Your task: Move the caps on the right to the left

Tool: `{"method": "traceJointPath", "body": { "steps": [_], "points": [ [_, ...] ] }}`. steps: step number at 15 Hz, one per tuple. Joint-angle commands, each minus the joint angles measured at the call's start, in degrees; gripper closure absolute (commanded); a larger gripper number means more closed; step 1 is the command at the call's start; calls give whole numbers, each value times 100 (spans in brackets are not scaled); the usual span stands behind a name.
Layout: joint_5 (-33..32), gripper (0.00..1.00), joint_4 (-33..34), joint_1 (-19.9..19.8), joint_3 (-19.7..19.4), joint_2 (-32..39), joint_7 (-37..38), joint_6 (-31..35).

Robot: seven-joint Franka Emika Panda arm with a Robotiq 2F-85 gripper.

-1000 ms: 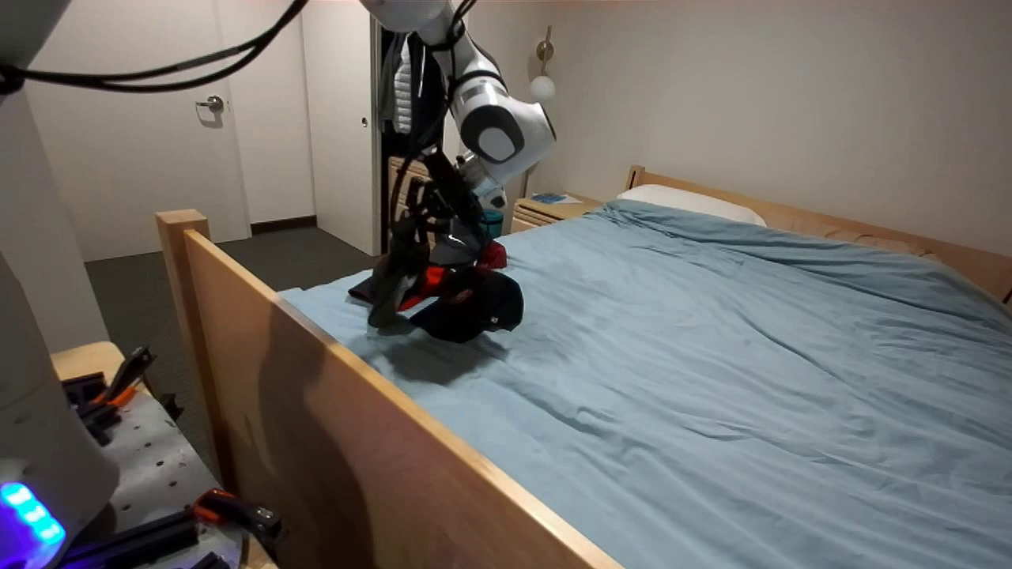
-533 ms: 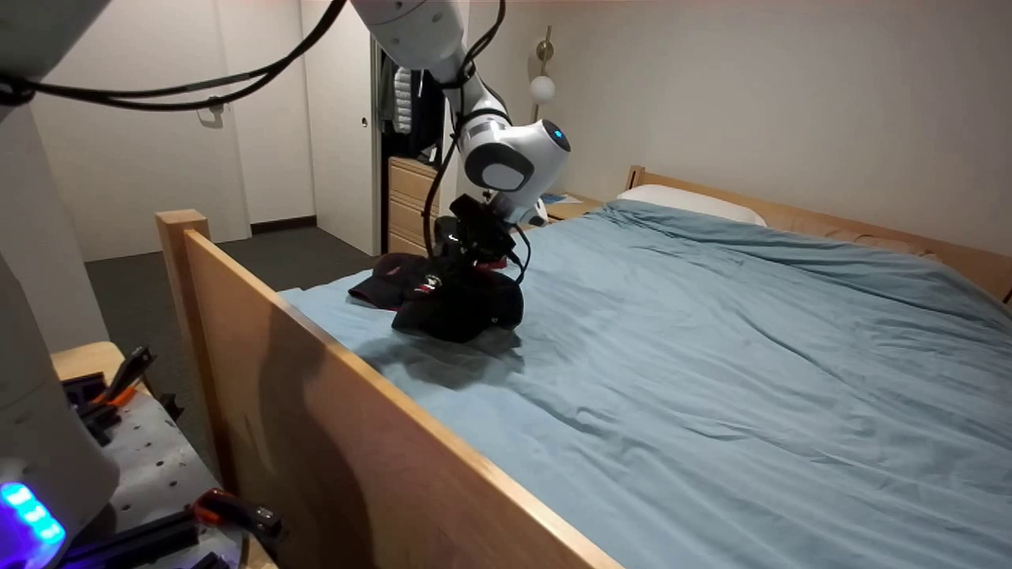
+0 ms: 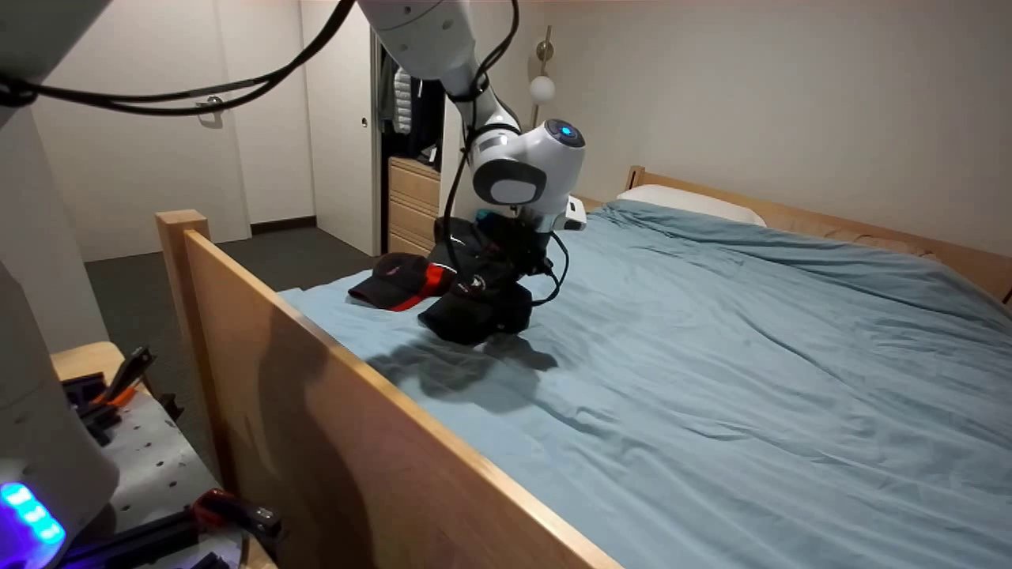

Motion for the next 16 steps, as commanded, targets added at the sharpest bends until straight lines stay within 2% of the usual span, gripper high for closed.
{"method": "traceJointPath", "body": {
  "steps": [1, 4, 8, 9, 10, 11, 13, 16],
  "points": [
    [-383, 64, -311, -80, -41, -79, 560, 499],
    [-991, 45, -297, -77, -107, -103, 1079, 433],
    [-1921, 19, -224, -3, -206, -289, 1605, 772],
    [-2068, 12, -177, -34, -195, -396, 1756, 539],
    [-2312, 7, -138, 58, -341, -514, 2013, 335],
    [-2481, 0, -79, 12, -332, -694, 2067, -175],
    [-2577, 0, 147, -190, -143, -973, 1842, -1149],
    [-2950, 0, 751, -26, -433, -1280, 2075, -2630]
  ]
}}
